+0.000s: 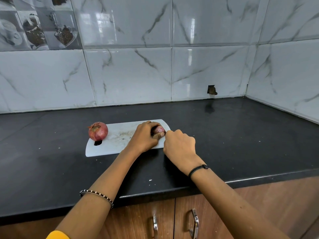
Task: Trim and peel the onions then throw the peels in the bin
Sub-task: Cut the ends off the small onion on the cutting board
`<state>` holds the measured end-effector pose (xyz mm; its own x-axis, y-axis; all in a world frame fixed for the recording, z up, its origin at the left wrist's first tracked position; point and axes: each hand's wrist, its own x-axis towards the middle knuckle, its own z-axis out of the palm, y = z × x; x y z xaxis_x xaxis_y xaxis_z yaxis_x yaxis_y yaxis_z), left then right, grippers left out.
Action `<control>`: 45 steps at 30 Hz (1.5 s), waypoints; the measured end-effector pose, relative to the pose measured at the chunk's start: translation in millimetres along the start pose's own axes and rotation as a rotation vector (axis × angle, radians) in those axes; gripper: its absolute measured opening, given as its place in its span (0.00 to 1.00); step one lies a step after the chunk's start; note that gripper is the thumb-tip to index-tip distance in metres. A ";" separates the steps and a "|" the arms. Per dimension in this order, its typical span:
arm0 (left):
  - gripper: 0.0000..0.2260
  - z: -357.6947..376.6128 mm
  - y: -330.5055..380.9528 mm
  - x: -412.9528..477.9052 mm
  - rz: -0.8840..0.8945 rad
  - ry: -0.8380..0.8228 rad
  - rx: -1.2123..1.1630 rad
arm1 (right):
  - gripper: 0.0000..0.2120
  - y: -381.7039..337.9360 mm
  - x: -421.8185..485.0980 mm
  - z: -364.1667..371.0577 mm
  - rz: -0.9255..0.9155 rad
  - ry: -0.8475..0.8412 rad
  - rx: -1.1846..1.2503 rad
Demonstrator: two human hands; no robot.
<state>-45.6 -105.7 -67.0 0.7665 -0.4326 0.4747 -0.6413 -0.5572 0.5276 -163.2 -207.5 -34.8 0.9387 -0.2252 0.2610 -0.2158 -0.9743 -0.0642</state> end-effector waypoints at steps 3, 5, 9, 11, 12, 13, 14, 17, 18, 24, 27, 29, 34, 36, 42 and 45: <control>0.13 -2.2 -0.5 -1.3 -0.002 -0.008 -0.021 | 0.10 -1.6 -3.7 2.0 -0.046 0.030 -0.078; 0.12 -2.7 -0.7 -1.2 -0.004 -0.010 -0.019 | 0.10 -3.6 -5.9 2.5 -0.072 0.042 -0.116; 0.10 -2.6 -1.3 -2.5 -0.008 -0.013 -0.023 | 0.13 -6.7 -7.1 3.6 -0.100 0.056 -0.157; 0.10 -2.9 -1.6 -2.7 -0.009 -0.019 -0.024 | 0.14 -7.2 -6.6 3.5 -0.124 0.061 -0.184; 0.10 -2.9 -1.5 -2.5 -0.007 -0.020 -0.025 | 0.14 -6.7 -6.3 3.4 -0.129 0.064 -0.186; 0.10 -3.0 -1.2 -2.4 -0.006 -0.021 -0.026 | 0.13 -5.1 -6.1 3.2 -0.125 0.066 -0.174; 0.11 -2.8 -0.7 -1.9 -0.005 -0.019 -0.025 | 0.12 -2.8 -5.3 3.5 -0.110 0.065 -0.150; 0.10 -3.2 0.2 -2.0 -0.001 -0.007 -0.028 | 0.11 10.0 -3.8 5.6 0.009 0.044 0.012; 0.11 -3.6 0.6 -2.6 -0.005 0.003 -0.041 | 0.11 15.7 -3.2 6.1 0.059 0.041 0.098; 0.13 -5.9 0.6 -4.7 -0.097 0.092 -0.208 | 0.13 42.6 -1.8 7.3 0.186 0.111 0.359; 0.15 -7.2 1.3 -5.4 -0.138 0.125 -0.276 | 0.12 45.1 -4.2 8.9 0.172 0.119 0.353; 0.15 -8.3 2.0 -6.4 -0.133 0.147 -0.318 | 0.11 43.3 -6.3 9.5 0.130 0.106 0.336; 0.18 -10.2 1.0 -6.5 -0.105 0.141 -0.391 | 0.11 45.2 -7.3 6.4 0.089 0.099 0.277; 0.18 -10.1 0.4 -6.5 -0.091 0.132 -0.416 | 0.10 48.4 -7.4 6.1 0.124 0.136 0.232; 0.19 -8.9 -1.6 -4.6 -0.024 0.125 -0.381 | 0.07 48.9 -10.4 8.4 0.159 0.149 0.189; 0.18 -8.5 -4.9 -2.9 -0.019 0.097 -0.307 | 0.08 42.2 -8.9 6.6 0.130 0.123 0.206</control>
<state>-45.0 -95.6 -65.0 0.7806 -0.3464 0.5203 -0.6195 -0.3181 0.7177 -178.9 -246.6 -46.2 0.8640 -0.3597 0.3523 -0.2614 -0.9185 -0.2966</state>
